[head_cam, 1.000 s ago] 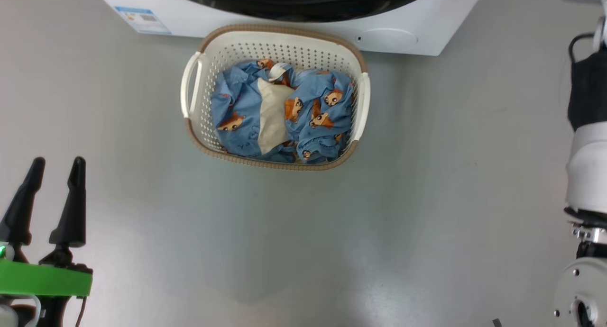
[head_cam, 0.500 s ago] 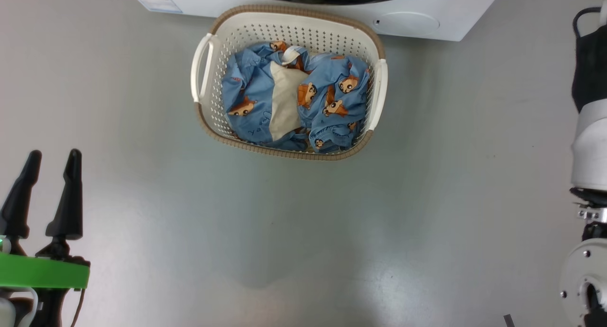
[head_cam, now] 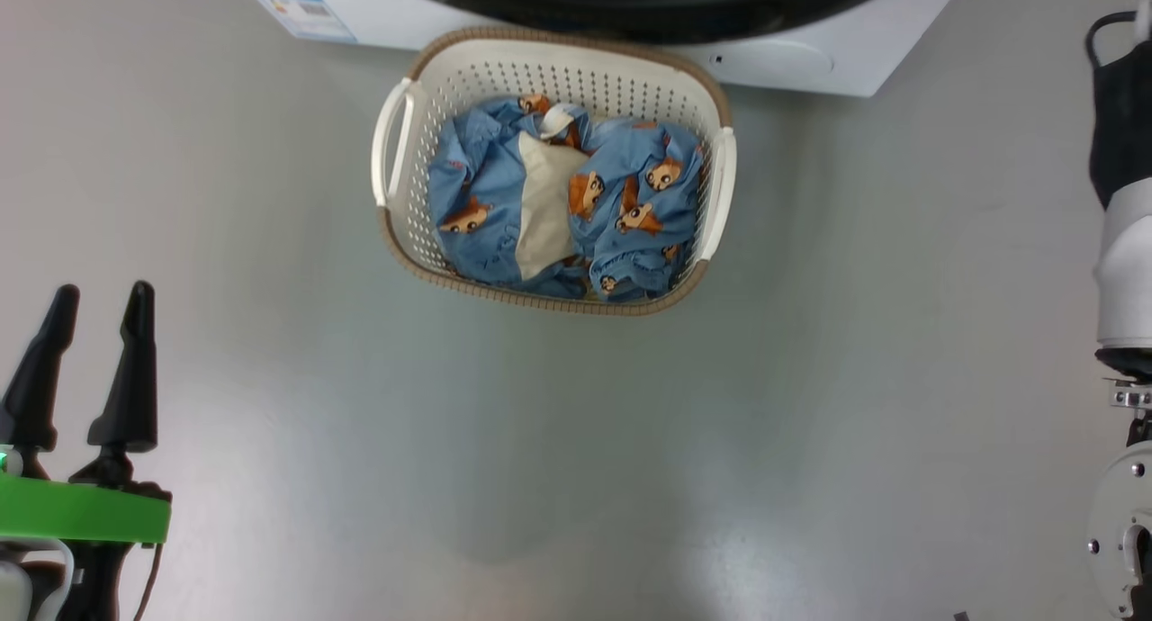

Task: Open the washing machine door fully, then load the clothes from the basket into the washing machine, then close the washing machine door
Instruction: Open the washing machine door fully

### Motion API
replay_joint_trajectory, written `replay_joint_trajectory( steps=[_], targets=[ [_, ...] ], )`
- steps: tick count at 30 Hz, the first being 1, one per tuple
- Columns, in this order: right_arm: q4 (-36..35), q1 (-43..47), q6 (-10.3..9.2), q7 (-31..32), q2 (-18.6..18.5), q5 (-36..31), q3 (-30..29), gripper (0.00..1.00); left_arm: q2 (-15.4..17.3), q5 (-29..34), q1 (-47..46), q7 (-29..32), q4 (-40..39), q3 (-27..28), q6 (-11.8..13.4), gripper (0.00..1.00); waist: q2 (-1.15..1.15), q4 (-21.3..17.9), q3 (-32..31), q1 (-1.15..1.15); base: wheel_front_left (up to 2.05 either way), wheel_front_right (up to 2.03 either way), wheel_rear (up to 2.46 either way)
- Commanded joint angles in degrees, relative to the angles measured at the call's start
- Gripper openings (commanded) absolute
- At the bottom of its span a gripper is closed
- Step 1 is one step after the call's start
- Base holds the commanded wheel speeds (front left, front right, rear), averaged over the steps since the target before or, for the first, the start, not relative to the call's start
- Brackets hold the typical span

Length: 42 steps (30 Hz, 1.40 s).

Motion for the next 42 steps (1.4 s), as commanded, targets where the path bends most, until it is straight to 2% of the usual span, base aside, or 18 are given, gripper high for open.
replay_joint_trajectory(
  steps=[1, 7, 22, 42],
  targets=[
    [-0.3, 0.3, 0.12, 1.8, 3.4, 1.6, 3.1, 0.0, 2.0, 0.4, -0.7, -0.4, -0.4, 2.4, -0.1, 1.0, 0.0, -0.5, -2.0, 0.0, 0.0, 0.0, 0.0],
    [-0.2, 4.8, 0.12, 4.7, 3.4, 7.0, 5.0, 0.0, 1.2, 1.1, 0.5, -0.4, 0.3, 2.5, -0.1, 1.0, 0.0, -1.3, -5.8, 0.0, 0.0, 0.0, 0.0],
    [-5.3, 18.9, 0.12, 13.6, 3.4, 11.3, 7.7, 0.0, -1.4, 4.3, 4.5, -0.4, 2.5, 3.1, -0.1, 1.0, 0.0, -2.0, -15.3, 0.0, 0.0, 0.0, 0.0],
    [-12.0, 34.2, 0.12, 19.4, 3.4, 19.8, 14.6, 0.0, -5.8, 9.5, 8.9, -0.4, 6.3, 4.0, -0.1, 1.0, 0.0, 1.7, -25.4, 0.0, 0.0, 0.0, 0.0]
  ],
)
